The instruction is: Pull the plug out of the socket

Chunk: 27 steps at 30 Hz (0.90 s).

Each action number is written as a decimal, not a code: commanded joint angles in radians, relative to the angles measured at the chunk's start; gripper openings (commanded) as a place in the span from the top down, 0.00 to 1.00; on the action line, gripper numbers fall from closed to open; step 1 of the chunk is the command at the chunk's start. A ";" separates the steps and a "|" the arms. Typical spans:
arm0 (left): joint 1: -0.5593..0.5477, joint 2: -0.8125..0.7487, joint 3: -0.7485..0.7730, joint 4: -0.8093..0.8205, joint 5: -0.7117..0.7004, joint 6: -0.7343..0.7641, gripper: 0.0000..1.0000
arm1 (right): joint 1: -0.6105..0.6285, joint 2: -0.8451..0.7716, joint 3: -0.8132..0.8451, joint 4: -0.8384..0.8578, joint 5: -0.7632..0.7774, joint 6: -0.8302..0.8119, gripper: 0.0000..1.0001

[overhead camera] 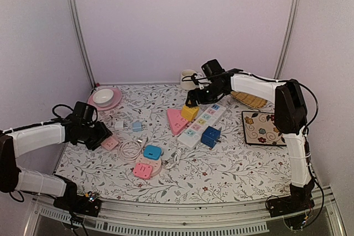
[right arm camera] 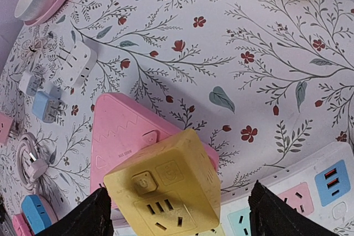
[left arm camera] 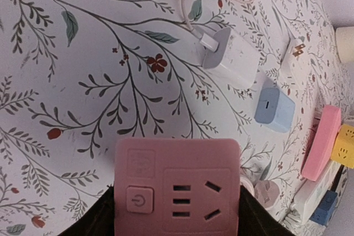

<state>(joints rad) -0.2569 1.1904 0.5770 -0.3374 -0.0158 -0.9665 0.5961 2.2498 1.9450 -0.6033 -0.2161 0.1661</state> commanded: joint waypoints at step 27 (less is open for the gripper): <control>-0.013 0.009 0.244 -0.151 -0.248 0.134 0.09 | 0.022 -0.042 0.013 0.037 0.031 -0.059 0.03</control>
<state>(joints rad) -0.2504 1.1538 0.7422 -0.5018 -0.2573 -0.9253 0.6037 2.2494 1.9450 -0.5819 -0.2077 0.1314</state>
